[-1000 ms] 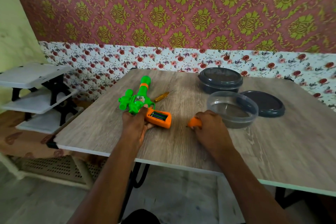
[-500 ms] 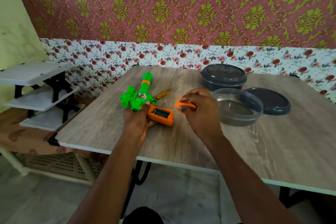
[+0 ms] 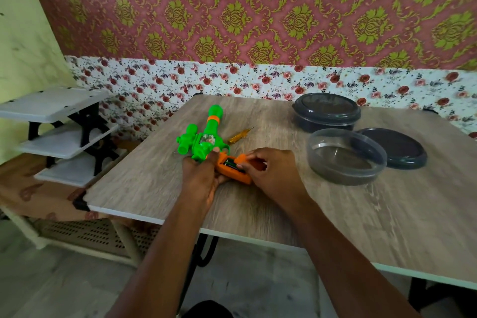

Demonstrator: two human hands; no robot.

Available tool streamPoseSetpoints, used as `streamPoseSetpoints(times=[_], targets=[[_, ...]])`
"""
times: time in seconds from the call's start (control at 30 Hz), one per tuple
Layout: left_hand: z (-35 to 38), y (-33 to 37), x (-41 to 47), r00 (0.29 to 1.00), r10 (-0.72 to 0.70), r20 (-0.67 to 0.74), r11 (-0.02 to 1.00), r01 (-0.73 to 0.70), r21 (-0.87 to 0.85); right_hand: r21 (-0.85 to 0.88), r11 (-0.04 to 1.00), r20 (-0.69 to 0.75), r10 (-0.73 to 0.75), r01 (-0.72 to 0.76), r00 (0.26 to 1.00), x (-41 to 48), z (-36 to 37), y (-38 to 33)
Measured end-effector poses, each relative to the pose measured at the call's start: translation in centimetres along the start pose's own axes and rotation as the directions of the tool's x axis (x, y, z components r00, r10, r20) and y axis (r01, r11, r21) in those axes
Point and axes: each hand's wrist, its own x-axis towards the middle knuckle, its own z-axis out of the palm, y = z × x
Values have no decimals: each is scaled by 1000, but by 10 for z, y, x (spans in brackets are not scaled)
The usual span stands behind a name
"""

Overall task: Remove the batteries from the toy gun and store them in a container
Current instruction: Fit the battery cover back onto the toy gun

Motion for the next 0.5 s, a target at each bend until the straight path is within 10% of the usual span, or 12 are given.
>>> streamPoseSetpoints(times=[0.5], targets=[[4,6,-8,1000,-12,2,1000,12,16,95,974,-102,-198,208,975,-9,4,-5]])
